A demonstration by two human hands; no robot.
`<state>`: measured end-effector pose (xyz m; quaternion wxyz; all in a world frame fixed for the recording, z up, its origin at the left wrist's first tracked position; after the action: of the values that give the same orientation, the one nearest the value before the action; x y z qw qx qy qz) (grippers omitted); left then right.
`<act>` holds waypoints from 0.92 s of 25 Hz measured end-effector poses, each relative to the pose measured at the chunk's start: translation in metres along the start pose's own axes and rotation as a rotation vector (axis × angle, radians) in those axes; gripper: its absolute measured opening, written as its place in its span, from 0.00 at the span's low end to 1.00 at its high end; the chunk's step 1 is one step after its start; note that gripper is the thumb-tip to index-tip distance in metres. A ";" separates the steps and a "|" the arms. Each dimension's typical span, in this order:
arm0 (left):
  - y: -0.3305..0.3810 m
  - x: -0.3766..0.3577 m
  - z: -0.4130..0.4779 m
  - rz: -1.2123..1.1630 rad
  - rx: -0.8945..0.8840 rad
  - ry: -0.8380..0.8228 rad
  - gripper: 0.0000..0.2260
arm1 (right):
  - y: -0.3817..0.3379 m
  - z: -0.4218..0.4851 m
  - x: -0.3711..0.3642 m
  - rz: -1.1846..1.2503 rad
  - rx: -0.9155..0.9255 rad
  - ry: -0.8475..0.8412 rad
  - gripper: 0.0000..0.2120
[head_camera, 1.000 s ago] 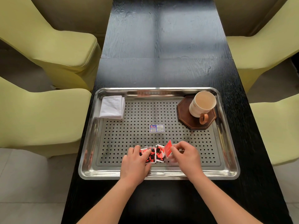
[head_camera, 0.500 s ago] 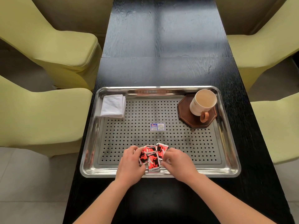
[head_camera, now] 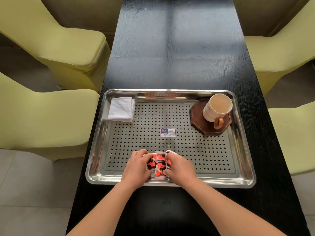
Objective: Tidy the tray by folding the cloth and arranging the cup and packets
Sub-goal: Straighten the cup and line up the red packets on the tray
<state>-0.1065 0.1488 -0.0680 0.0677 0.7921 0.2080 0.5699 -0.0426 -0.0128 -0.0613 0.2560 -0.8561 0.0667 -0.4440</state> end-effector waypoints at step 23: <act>-0.009 0.009 0.014 0.152 -0.086 -0.067 0.25 | -0.009 0.031 -0.006 -0.104 0.004 -0.108 0.17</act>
<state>-0.0936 0.1623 -0.0680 0.0650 0.8207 0.1200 0.5548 -0.0228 0.0086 -0.0756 0.2376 -0.8805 0.0075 -0.4102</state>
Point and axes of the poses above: each hand's wrist, its own z-axis towards the middle knuckle, its own x-axis out of the back of the hand, y = z × x, the point moved 3 cm from there along z, towards the middle knuckle, and after that the axes turned 8 degrees about z, right-handed, at the moved point
